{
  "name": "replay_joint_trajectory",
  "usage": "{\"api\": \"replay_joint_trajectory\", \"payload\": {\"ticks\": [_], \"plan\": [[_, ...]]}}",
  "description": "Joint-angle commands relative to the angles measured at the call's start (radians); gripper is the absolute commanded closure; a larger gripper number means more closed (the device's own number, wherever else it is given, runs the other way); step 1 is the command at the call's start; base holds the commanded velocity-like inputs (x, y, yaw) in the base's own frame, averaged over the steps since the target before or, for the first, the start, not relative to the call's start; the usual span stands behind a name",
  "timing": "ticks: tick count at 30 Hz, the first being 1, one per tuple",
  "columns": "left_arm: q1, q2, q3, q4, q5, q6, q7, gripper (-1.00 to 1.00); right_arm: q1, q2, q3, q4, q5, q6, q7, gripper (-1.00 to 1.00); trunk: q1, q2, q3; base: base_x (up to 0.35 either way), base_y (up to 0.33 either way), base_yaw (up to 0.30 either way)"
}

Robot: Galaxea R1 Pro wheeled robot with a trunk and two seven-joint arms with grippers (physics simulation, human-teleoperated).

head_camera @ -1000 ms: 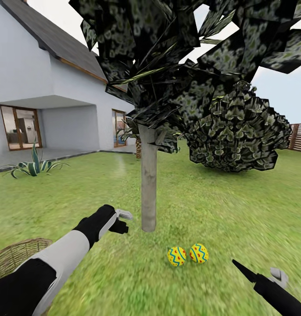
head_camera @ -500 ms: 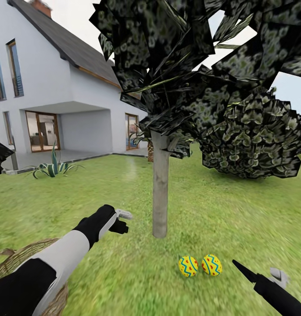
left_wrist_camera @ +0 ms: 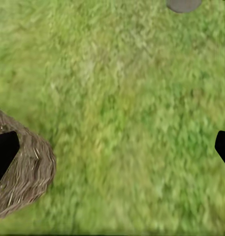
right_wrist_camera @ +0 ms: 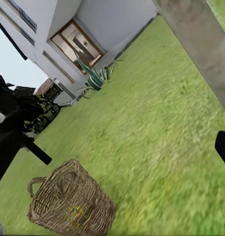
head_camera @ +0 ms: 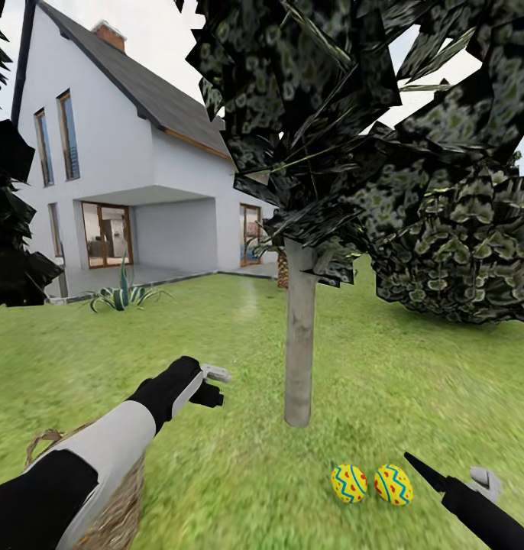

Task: Take the three Easter eggs out of the wicker basket on the lawn in the garden, then place them on the lawn next to a single tree (choose any tree) so that all three eggs are next to the same tree and none are left in the basket.

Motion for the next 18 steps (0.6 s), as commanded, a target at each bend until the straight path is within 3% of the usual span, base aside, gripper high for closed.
{"api": "replay_joint_trajectory", "payload": {"ticks": [1,18], "plan": [[-0.001,0.001,-0.007,-0.001,0.007,0.003,0.004,-1.0,0.0,0.0,0.0,-0.001,-0.005,0.007,0.0,-1.0,-0.004,0.007,0.004,0.0,0.0,0.2],[-0.001,0.001,-0.007,0.0,0.007,0.016,0.005,-1.0,0.0,0.001,0.0,0.0,-0.004,0.007,-0.001,-1.0,-0.069,0.126,0.079,0.0,0.0,0.2]]}}
